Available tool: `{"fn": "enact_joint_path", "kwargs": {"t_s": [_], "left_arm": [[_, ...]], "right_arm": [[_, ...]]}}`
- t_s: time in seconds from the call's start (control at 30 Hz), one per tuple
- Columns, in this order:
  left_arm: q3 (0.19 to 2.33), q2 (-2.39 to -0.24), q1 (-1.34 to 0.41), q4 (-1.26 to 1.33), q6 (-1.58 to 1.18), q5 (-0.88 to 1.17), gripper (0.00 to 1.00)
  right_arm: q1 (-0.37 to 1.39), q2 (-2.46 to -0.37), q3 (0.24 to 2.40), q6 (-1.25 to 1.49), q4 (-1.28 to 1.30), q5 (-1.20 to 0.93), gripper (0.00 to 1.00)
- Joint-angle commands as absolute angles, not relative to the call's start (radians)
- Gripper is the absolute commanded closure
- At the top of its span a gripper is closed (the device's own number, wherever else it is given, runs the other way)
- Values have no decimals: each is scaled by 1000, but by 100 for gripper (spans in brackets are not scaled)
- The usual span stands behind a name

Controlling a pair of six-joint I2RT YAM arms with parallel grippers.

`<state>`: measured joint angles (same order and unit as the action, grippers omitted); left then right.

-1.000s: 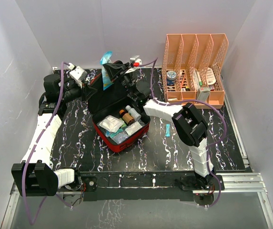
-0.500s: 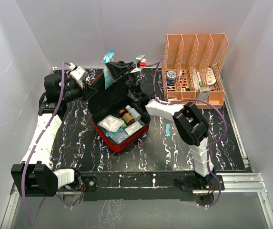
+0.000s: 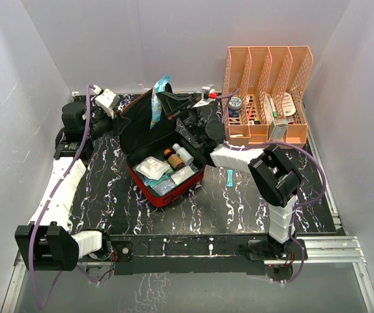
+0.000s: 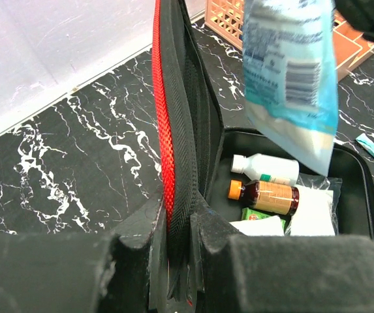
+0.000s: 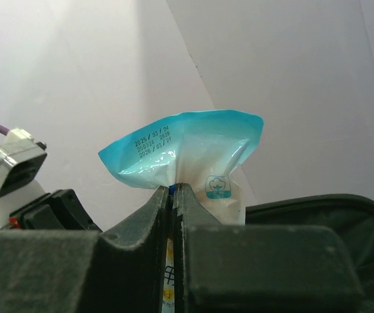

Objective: Organize the medicine kit
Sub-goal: Place the medical item at the medicine pouch.

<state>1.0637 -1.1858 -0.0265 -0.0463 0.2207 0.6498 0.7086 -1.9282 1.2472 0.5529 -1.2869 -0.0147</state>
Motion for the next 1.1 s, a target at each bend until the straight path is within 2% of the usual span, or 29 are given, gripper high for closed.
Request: {"fn": "enact_joint_path", "kwargs": {"t_s": [0.0,0.27,0.57,1.07], "left_arm": [[1057,-1141,-32,-3,200,621,100],[1056,-1130,-34,-1,183,621,100],[1051,-1116,-41,-15,177,640,100],[1062,-1124,-45,-18,159,678,100]], "right_arm": [[689,-1884,1265,597,-1406,20,100],[676,-1964,1329,687,-1502,121,100],[676,-2083,1480,723,-1489,117,100],[676,-2163,1514,721,-1468,165,100]]}}
